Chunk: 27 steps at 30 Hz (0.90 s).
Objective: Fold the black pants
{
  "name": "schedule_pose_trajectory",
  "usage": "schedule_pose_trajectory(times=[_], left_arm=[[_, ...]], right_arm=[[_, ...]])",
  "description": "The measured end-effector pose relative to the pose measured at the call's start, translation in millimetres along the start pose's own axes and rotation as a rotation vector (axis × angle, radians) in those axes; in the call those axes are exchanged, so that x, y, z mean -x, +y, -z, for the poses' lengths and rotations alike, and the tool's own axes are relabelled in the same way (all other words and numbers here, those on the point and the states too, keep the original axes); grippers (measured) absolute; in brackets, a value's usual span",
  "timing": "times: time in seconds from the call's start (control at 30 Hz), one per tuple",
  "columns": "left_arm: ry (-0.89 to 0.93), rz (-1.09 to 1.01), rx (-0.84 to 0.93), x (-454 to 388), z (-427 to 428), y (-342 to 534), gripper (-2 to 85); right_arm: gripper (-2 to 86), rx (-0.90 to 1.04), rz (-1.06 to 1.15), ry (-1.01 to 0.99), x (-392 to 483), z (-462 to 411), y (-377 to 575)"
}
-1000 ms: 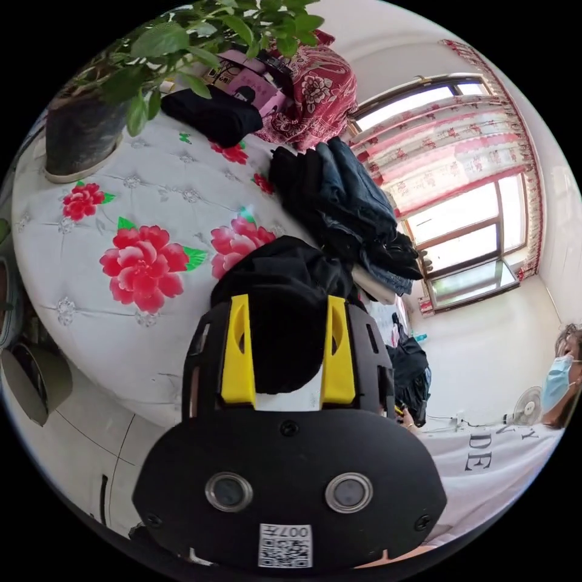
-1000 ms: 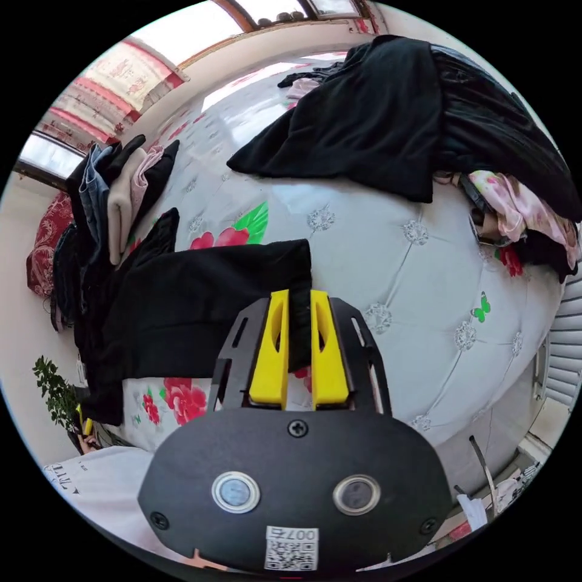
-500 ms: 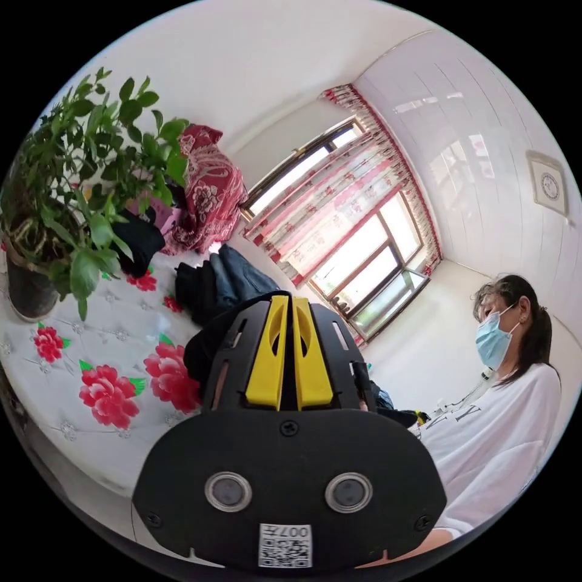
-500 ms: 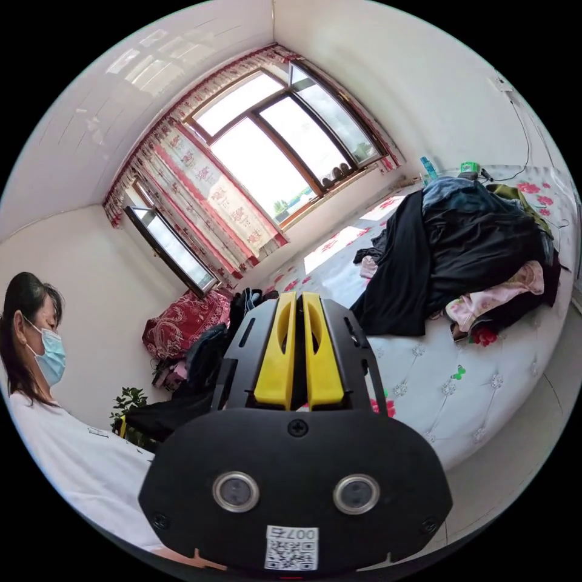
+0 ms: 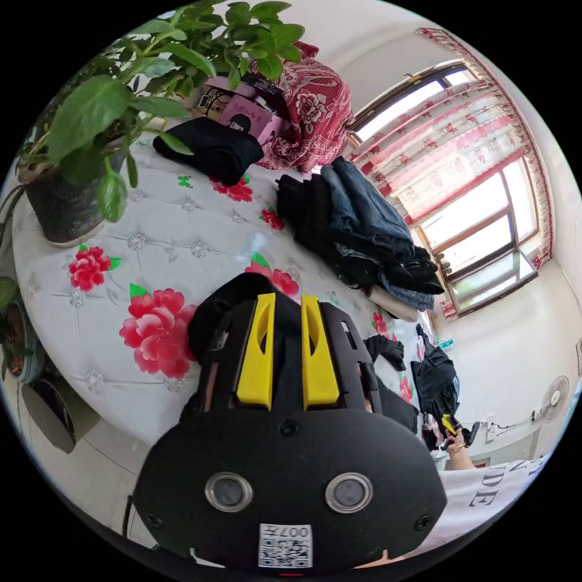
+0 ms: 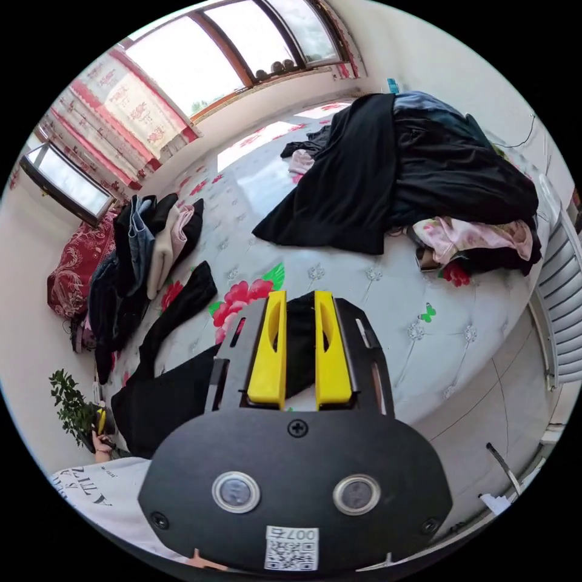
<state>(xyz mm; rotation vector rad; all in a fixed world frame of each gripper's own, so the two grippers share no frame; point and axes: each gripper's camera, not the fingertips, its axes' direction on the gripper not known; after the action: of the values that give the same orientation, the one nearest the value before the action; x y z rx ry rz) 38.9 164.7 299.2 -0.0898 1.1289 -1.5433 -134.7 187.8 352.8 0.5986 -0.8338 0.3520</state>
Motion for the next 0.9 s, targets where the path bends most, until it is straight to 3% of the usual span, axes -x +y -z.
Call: schedule_pose_trajectory(times=[0.1, 0.27, 0.43, 0.57, 0.73, 0.9], left_arm=[[-0.126, 0.009, 0.012, 9, 30, 38, 7.3], [-0.188, 0.070, 0.074, 26, 51, 79, 9.4], [-0.197, -0.052, 0.245, -2, 3, 74, 10.2], [-0.410, -0.112, 0.397, -19, -50, 76, 3.7], [-0.360, -0.132, 0.431, -47, -42, 42, -0.6], [-0.080, -0.236, 0.194, -103, 8, -46, -0.9]], right_arm=[[4.7, 0.066, 0.011, -0.012, -8, -28, 32], [6.6, 0.175, -0.106, -0.012, -40, -67, 70], [7.8, 0.163, -0.115, 0.011, -42, -77, 53], [8.0, 0.170, -0.075, 0.133, -33, -90, 26], [3.7, 0.253, -0.158, 0.085, -45, -114, 11], [0.8, 0.044, -0.101, -0.218, -17, -61, -40]])
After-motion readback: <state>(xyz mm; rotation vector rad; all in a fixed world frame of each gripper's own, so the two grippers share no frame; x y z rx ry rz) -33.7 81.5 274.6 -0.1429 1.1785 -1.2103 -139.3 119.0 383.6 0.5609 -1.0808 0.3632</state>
